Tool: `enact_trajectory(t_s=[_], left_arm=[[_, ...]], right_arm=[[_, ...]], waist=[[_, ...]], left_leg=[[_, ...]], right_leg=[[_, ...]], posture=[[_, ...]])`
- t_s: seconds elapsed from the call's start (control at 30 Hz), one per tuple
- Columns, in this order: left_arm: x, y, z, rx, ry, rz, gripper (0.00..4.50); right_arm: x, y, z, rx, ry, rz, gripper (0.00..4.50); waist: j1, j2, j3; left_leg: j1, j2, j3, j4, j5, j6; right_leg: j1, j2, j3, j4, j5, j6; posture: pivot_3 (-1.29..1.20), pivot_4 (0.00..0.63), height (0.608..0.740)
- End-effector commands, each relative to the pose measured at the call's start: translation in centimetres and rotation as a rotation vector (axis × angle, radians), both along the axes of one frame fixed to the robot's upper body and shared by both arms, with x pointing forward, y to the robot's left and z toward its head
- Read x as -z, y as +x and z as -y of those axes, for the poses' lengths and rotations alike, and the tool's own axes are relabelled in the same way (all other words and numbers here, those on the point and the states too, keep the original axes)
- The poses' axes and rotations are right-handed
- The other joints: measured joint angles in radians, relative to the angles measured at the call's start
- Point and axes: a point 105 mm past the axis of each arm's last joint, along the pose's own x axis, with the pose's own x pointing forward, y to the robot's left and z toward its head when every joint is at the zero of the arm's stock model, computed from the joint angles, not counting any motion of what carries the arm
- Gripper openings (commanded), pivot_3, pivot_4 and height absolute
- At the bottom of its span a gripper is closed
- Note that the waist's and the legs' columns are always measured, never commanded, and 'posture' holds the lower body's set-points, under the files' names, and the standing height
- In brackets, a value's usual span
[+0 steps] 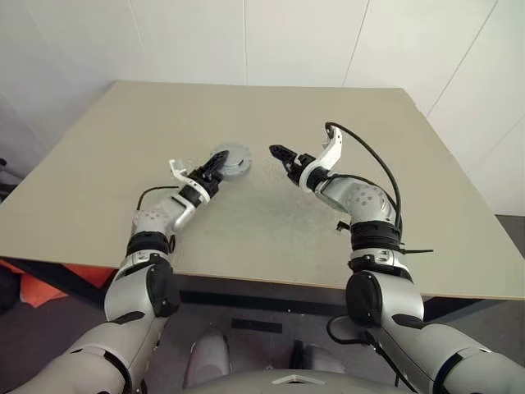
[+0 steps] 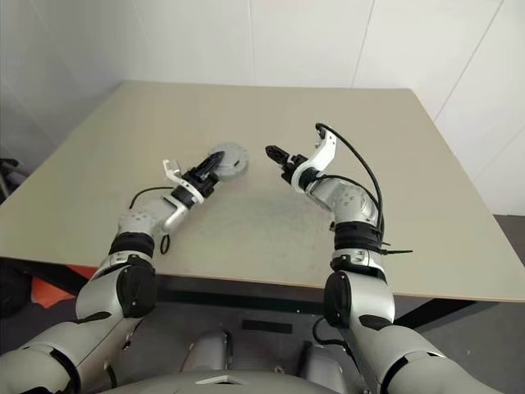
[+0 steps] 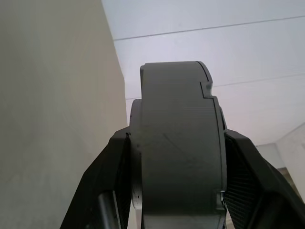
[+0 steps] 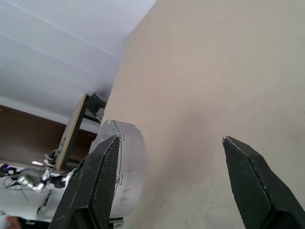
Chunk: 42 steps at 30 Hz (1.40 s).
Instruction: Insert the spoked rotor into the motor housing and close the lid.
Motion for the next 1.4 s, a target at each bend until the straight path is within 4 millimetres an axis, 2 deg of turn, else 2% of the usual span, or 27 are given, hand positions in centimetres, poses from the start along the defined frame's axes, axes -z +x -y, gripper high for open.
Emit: enact_trajectory(t_s=[0.03,0.13,0.23,0.5,0.63,0.7,0.73,0.87,0.93,1.07,1.2,1.3,1.4], left_arm=[[-1.5,1.2,-6.0,-0.252,0.078,0.043,2.13],[-1.2,1.3,-9.0,-0.353,0.138,0.001,2.13],[-0.6,1.4,-10.3,-0.398,0.177,-0.054,2.13],[1.7,1.5,-9.7,-0.392,0.210,-0.191,2.13],[2.4,1.2,-10.9,-0.446,0.225,-0.234,2.13],[2.5,1.0,-11.7,-0.477,0.262,-0.244,2.84],[2.5,1.0,-12.1,-0.491,0.273,-0.243,3.04],[2.0,0.6,-15.4,-0.646,0.320,-0.286,4.30],[1.8,0.1,-17.7,-0.750,0.345,-0.326,4.43],[-0.1,-0.7,-21.2,-0.909,0.399,-0.327,4.43],[-2.6,-0.9,-23.2,-0.984,0.476,-0.284,4.43],[-4.7,-0.8,-23.8,-1.015,0.552,-0.239,4.43],[-7.9,0.2,-23.2,-0.992,0.574,-0.137,4.43]], right_arm=[[-1.7,0.5,0.2,0.015,0.002,0.065,3.91],[-1.5,0.5,0.1,0.015,-0.003,0.061,3.91],[-1.4,0.6,-0.3,0.006,-0.012,0.060,3.91],[-1.4,0.7,-1.0,-0.021,-0.018,0.065,3.91],[-1.3,0.7,-1.0,-0.027,-0.020,0.062,3.91],[-1.1,0.6,-1.0,-0.034,-0.024,0.057,3.93],[-1.0,0.6,-1.1,-0.038,-0.028,0.053,3.93],[-0.7,0.5,-1.3,-0.058,-0.040,0.043,3.93],[-0.6,0.5,-1.3,-0.064,-0.056,0.049,3.93],[-0.3,0.5,-1.3,-0.079,-0.089,0.064,3.93],[0.0,0.3,-1.6,-0.107,-0.129,0.096,3.93],[-0.5,-0.3,-2.4,-0.153,-0.190,0.183,3.93],[-1.7,-1.1,-3.3,-0.176,-0.287,0.367,3.93]], waist=[[-0.007,0.000,0.000],[-0.009,0.000,0.000],[-0.008,0.000,0.000],[0.008,-0.001,0.000],[0.005,-0.001,0.000],[0.004,-0.001,0.000],[0.003,-0.001,0.000],[-0.006,-0.001,0.000],[-0.021,-0.001,0.000],[-0.027,-0.002,0.000],[-0.017,-0.002,0.000],[-0.007,-0.003,0.001],[0.004,-0.005,0.001]], left_leg=[[0.000,0.000,0.000,0.000,0.000,0.000],[0.000,0.001,-0.001,0.000,0.000,0.001],[-0.001,0.000,-0.001,0.001,-0.001,0.001],[0.000,0.000,-0.001,0.007,-0.001,0.002],[0.002,-0.001,-0.001,0.007,-0.001,0.001],[0.005,0.000,-0.001,0.007,-0.001,0.001],[0.006,0.000,-0.001,0.007,-0.001,0.001],[0.010,0.000,-0.001,0.007,-0.001,0.001],[0.011,0.000,-0.001,0.007,0.000,0.000],[0.011,0.002,-0.001,0.006,0.000,-0.001],[0.010,0.001,-0.001,0.006,0.000,0.000],[0.009,0.001,-0.001,0.007,-0.001,0.001],[0.009,0.001,-0.001,0.007,-0.001,0.001]], right_leg=[[0.000,0.000,0.000,0.000,0.000,0.000],[0.000,0.001,0.000,0.000,0.000,0.000],[0.000,0.001,0.000,0.000,0.000,0.000],[0.005,-0.002,-0.001,0.001,0.001,0.001],[0.007,-0.003,-0.001,0.001,0.001,-0.001],[0.009,-0.003,-0.001,0.002,0.001,-0.001],[0.009,-0.002,-0.001,0.002,0.001,-0.001],[0.011,-0.002,0.000,0.004,0.000,-0.001],[0.011,-0.002,0.001,0.006,0.000,-0.001],[0.010,0.000,0.001,0.006,0.000,-0.002],[0.010,0.000,0.000,0.005,0.000,-0.002],[0.010,-0.001,0.000,0.005,0.000,-0.002],[0.010,-0.001,0.000,0.005,0.000,-0.002]], posture=[[0.00,0.000,0.740],[0.00,0.000,0.740],[0.00,0.000,0.740],[0.00,0.000,0.740],[0.00,0.000,0.740],[0.00,0.000,0.740],[0.00,0.000,0.740],[0.00,0.000,0.740],[0.00,0.000,0.740],[0.00,0.000,0.740],[0.00,0.000,0.740],[0.00,0.000,0.740],[0.00,0.000,0.740]])
